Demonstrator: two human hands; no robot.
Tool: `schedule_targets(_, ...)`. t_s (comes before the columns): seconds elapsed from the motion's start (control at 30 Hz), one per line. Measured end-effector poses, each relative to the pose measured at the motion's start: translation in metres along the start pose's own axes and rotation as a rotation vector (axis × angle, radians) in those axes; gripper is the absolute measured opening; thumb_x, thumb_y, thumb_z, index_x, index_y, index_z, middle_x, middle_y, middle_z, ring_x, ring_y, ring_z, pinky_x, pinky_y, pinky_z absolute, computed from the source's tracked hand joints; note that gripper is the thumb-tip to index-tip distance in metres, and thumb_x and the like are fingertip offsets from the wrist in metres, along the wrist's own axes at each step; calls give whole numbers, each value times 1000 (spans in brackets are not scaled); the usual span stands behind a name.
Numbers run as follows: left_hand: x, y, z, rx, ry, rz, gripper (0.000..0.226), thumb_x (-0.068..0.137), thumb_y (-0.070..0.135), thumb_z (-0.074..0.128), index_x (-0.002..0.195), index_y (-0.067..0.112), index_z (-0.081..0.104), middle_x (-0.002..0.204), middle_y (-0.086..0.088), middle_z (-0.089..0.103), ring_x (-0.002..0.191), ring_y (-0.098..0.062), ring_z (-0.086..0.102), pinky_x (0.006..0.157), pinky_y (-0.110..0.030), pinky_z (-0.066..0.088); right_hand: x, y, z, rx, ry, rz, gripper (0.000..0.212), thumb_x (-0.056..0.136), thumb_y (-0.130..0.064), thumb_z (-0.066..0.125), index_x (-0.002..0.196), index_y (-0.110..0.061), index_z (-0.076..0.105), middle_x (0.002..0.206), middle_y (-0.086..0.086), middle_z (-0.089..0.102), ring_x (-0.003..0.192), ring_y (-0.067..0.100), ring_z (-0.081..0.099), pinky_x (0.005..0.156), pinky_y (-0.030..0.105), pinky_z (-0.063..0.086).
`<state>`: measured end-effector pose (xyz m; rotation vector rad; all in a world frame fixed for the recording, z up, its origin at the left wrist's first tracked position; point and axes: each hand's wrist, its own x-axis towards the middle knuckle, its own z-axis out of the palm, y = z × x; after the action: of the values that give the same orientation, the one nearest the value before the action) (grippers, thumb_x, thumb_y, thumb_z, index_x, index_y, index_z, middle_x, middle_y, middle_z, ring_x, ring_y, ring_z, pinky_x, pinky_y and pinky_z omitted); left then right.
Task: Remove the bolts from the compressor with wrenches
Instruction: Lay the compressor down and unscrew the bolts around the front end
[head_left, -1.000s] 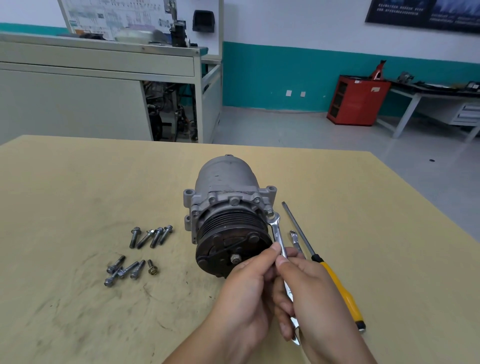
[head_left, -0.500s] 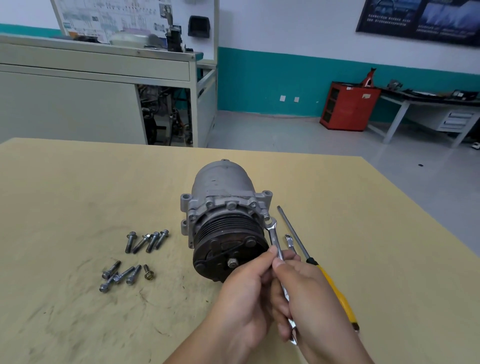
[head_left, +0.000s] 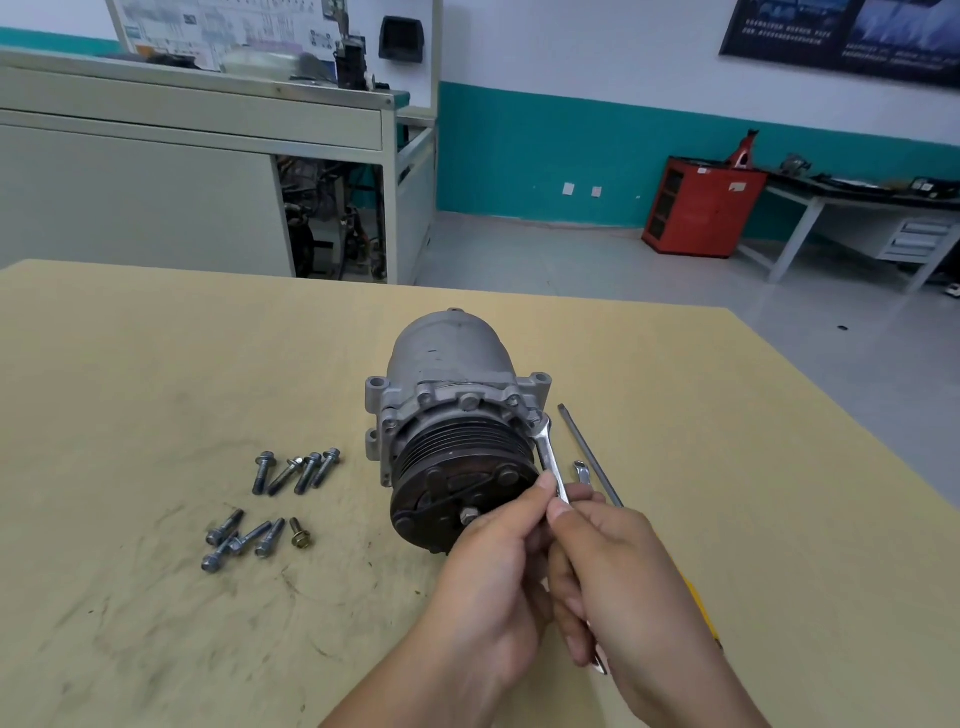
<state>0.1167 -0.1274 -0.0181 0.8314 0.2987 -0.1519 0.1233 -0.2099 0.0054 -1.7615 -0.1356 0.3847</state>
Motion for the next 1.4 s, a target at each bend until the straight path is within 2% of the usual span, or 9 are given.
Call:
schedule_targets(0.1,-2,1,1,16,9,-21,30,66,38,63,70,12,77,80,-11,73,54,-24,54,42,-23,43,-1,1,-1,36,-7,26,61,100,-14,36,39,-13,37,30,1,29,22,15,27,35,15,20)
schedule_targets(0.23,-1,-2,1,29,29,-18,29,64,38,64,68,12,77,83,-13,74,58,-26,55,45,-23,43,-2,5,-2,69,-8,48,52,100,-13,37,49,-6,37,30,1,29,22,15,25,36,16,19)
schedule_targets(0.4,0,-4,1,31,31,-16,29,63,38,64,66,13,77,84,-12,74,52,-24,56,44,-22,43,-2,5,-4,74,-1,47,60,99,-12,37,40,-13,38,29,0,29,22,13,25,35,13,19)
schedule_targets(0.57,-1,-4,2,17,25,-6,28,66,37,63,67,12,77,75,-12,72,38,-21,49,37,-17,40,-1,3,-5,14,-4,34,65,100,-13,37,35,-18,36,26,-3,28,22,14,26,38,22,21)
schedule_targets(0.77,1,-6,-1,18,46,-9,29,66,38,64,68,12,76,84,-12,73,59,-25,55,50,-24,43,3,11,1,-39,41,16,59,100,-17,37,40,-14,38,31,0,34,24,16,32,38,20,24)
schedule_targets(0.93,0,-5,1,-28,68,-43,27,70,34,64,71,10,78,87,-9,75,57,-21,61,50,-24,46,5,15,5,-113,66,10,66,99,-22,36,34,-17,42,31,-2,35,26,14,34,41,23,27)
schedule_targets(1.13,-4,-6,0,-68,108,-108,32,83,30,58,89,4,76,74,-11,62,47,-23,50,31,-16,32,8,18,4,-287,149,-42,34,99,-21,39,67,-19,49,49,-6,43,44,11,41,50,27,31)
schedule_targets(1.27,-5,-9,-2,-52,56,-102,30,73,37,62,78,13,78,73,-7,65,56,-21,56,43,-21,39,8,18,4,-501,186,-123,23,99,-24,34,95,-16,55,71,2,53,59,18,47,56,27,41)
schedule_targets(1.4,-4,-8,0,-14,117,-52,48,70,35,70,98,-4,69,92,-17,62,84,-26,54,73,-33,41,4,7,3,-817,247,-142,21,101,-27,26,97,-22,47,98,2,63,86,21,57,60,29,35)
